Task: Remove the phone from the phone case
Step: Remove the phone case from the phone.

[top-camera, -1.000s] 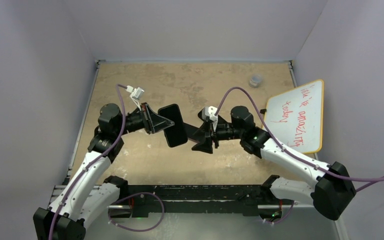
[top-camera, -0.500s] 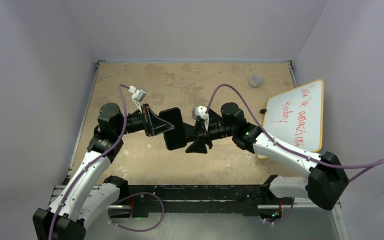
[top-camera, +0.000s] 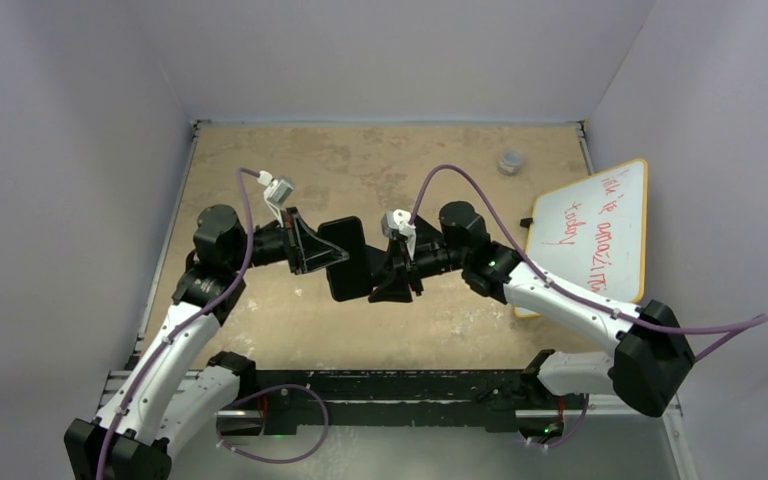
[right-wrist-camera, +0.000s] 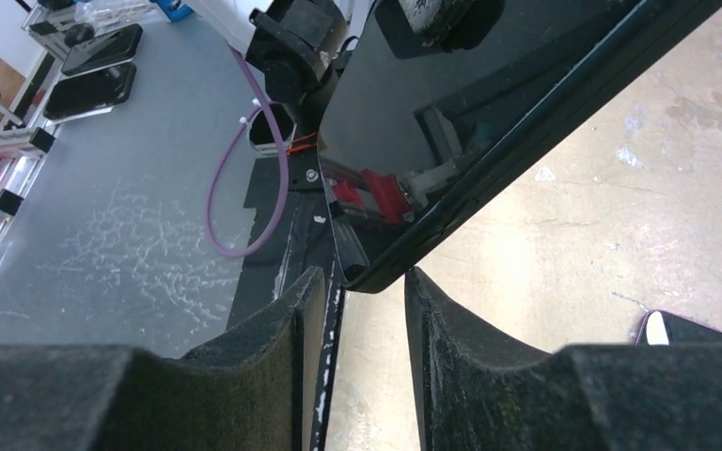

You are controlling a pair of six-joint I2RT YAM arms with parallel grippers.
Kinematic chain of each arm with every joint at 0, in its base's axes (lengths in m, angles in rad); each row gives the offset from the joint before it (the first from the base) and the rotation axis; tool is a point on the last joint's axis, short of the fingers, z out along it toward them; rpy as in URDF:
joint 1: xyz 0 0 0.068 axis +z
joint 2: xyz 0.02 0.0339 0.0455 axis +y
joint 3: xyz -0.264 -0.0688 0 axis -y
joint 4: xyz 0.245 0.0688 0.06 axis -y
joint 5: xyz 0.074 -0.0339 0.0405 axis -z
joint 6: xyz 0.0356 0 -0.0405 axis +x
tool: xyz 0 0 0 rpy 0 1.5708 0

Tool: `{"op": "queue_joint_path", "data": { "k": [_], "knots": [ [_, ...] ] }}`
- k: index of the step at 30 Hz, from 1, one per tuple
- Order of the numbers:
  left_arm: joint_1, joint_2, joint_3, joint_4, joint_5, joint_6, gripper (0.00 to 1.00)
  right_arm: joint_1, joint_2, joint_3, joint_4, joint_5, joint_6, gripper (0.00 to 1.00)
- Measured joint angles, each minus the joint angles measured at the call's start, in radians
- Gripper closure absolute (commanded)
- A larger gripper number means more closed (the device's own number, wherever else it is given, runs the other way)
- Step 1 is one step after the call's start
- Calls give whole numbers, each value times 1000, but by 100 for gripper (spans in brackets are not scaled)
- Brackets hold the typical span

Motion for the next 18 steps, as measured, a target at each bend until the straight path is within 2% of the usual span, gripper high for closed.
{"op": "queue_joint_path", "data": {
  "k": [4, 12, 18],
  "knots": [
    [0, 0, 7, -2, 8, 8, 100, 0, 10, 10, 0, -14, 0, 66],
    [0, -2, 10, -3, 14, 16, 100, 0, 21, 12, -16, -21, -4, 89],
    [0, -1, 7, 35, 33, -11, 100, 1, 21, 18, -20, -32, -23, 100]
  ]
}}
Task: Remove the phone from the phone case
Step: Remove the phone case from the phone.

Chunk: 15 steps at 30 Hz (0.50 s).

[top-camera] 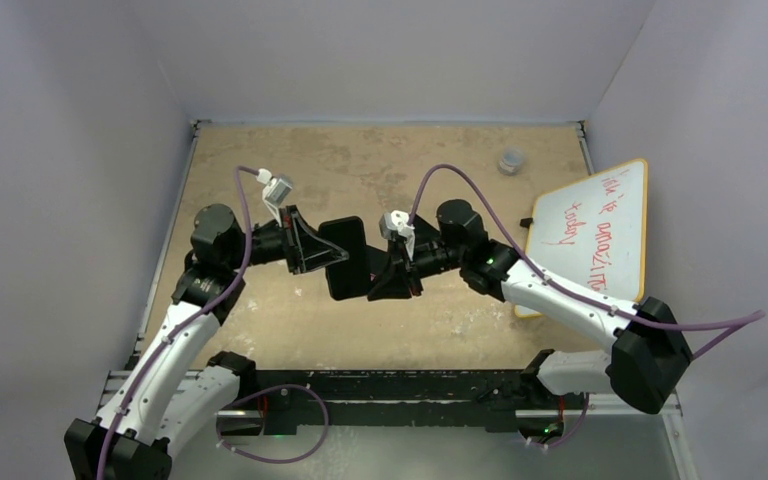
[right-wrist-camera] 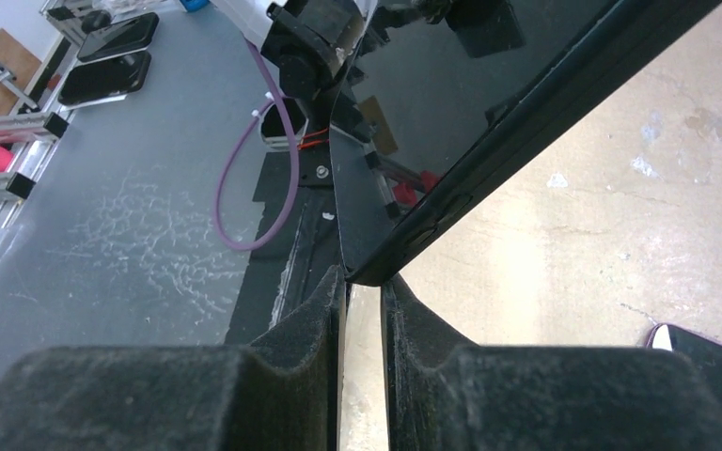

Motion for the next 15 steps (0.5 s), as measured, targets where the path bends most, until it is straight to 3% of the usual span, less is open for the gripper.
{"op": "queue_joint_path", "data": {
  "k": [15],
  "knots": [
    [2, 2, -92, 211, 17, -135, 100, 2, 19, 6, -14, 6, -44, 100]
  ]
}}
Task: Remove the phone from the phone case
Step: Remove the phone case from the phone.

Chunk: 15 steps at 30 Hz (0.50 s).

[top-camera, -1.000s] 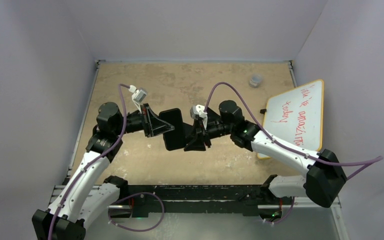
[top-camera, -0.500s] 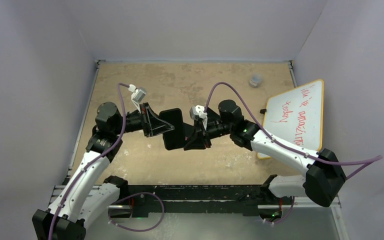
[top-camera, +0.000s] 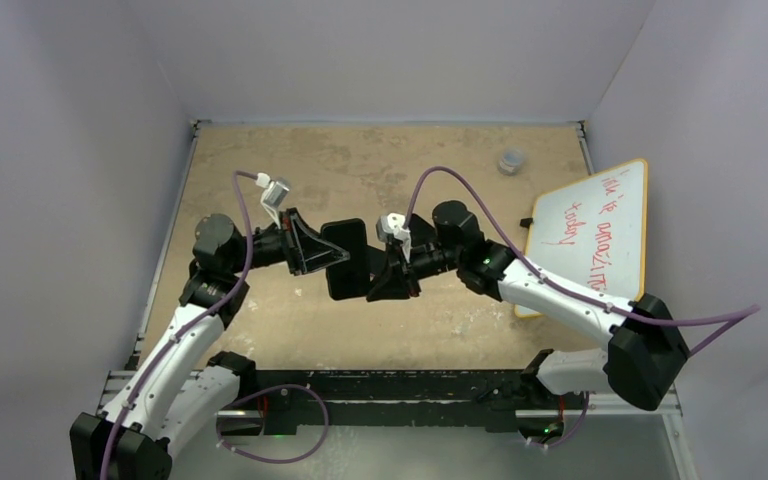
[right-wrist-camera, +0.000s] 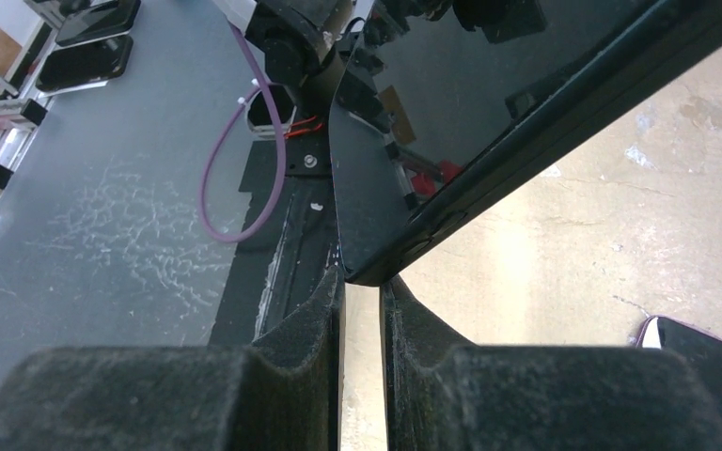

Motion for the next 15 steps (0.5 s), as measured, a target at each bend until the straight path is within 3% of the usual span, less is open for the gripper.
{"op": "queue_joint_path", "data": {
  "k": [15],
  "knots": [
    [-28, 2, -61, 152, -6, -115, 100, 58, 53, 20, -25, 145, -207, 100]
  ]
}}
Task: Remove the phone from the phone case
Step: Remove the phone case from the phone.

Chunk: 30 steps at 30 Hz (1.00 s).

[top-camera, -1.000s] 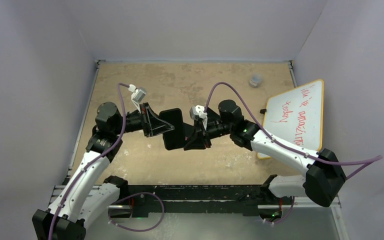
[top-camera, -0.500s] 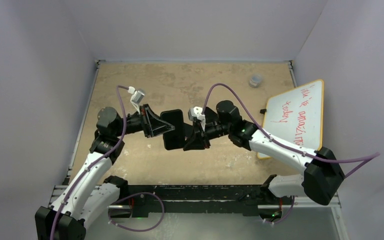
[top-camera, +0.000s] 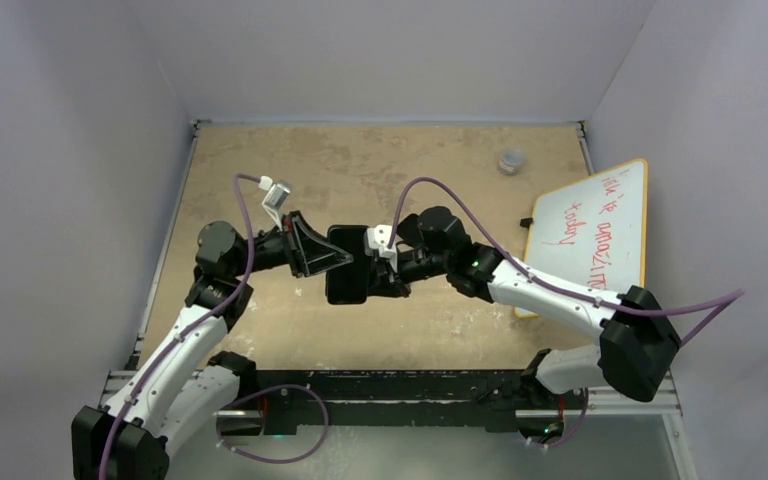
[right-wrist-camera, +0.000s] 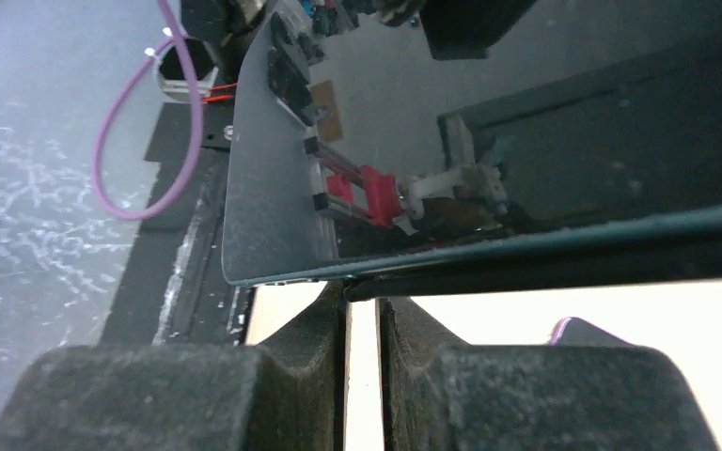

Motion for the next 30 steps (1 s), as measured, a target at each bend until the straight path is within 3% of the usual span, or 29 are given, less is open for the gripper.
{"op": "queue_joint_path", "data": {
  "k": [10, 13, 17, 24, 30],
  "knots": [
    [0, 13, -6, 29, -36, -12, 100, 6, -10, -26, 50, 82, -28, 100],
    [-1, 13, -8, 8, -69, 0, 100, 5, -44, -105, 162, 103, 49, 100],
    [-6, 10, -21, -7, -128, 4, 100, 4, -75, -182, 282, 141, 180, 92],
    [-12, 29, -185, 179, -218, -98, 100, 2, -78, -307, 443, 196, 422, 84],
    [-41, 47, -241, 237, -293, -135, 100, -2, -77, -376, 541, 230, 581, 76]
  ]
}}
